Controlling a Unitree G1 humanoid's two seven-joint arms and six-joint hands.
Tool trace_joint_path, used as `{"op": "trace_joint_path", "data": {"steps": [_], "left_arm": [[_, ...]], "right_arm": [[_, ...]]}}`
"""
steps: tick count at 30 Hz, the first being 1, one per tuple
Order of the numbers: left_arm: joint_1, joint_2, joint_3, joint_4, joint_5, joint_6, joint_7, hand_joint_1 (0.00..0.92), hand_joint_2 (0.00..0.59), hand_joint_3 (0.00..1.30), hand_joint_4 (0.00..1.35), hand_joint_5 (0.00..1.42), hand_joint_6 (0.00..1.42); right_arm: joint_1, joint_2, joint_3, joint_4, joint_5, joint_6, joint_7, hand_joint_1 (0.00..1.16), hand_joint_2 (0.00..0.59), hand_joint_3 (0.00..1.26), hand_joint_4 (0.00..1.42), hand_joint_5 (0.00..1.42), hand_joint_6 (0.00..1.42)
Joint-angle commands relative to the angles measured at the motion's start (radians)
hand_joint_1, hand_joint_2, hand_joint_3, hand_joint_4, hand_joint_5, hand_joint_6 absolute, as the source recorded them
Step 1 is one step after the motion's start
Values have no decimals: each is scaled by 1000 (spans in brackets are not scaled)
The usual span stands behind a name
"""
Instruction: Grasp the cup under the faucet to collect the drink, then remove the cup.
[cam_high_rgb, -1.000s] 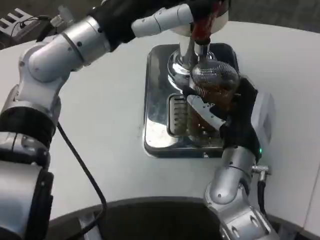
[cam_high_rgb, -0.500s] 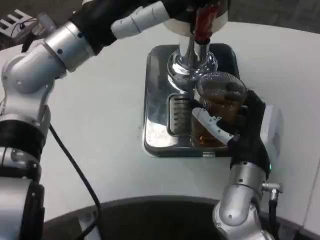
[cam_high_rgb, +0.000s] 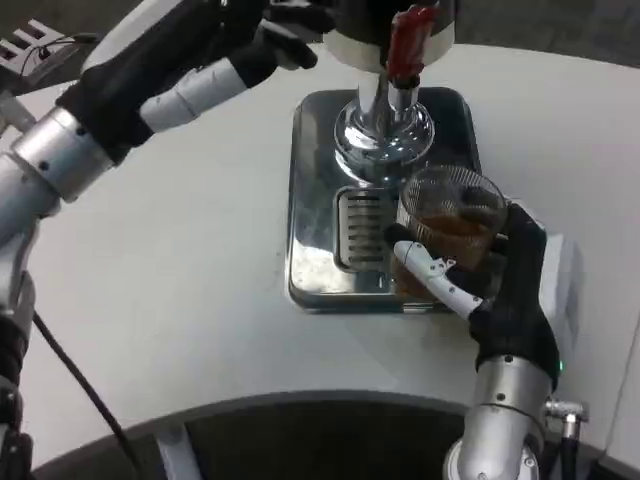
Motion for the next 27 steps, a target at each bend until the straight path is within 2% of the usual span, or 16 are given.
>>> {"op": "trace_joint_path", "data": {"steps": [1,5,11,20,23,27], "left_arm": [[83,40,16,-57,-8,17,33,0,29,271,279,403,370],[164,63,19,-110,0,31,65,0,30,273,271,389,369],[261,86,17,-179,19,57,116,0,30,257,257,364,345],[398,137,-26,-281,123,83,181,0,45,190,125,223,251],[457,154,-31,-351,153,86,194,0,51,170,78,184,223],[522,166,-25,-435,168,109,210,0,52,158,54,142,198]], "right_arm": [[37,25,26,-90,-39,-5,19,848,184,880,1020,1036,555],[67,21,47,-148,-60,9,50,848,180,888,1031,1036,558],[100,21,54,-203,-68,36,73,848,178,897,1033,1048,561],[122,13,83,-258,-74,50,128,848,178,912,1041,1060,563],[129,4,95,-280,-83,55,149,848,178,912,1045,1071,563],[154,-29,114,-330,-111,68,197,848,178,912,1046,1084,563]]}}
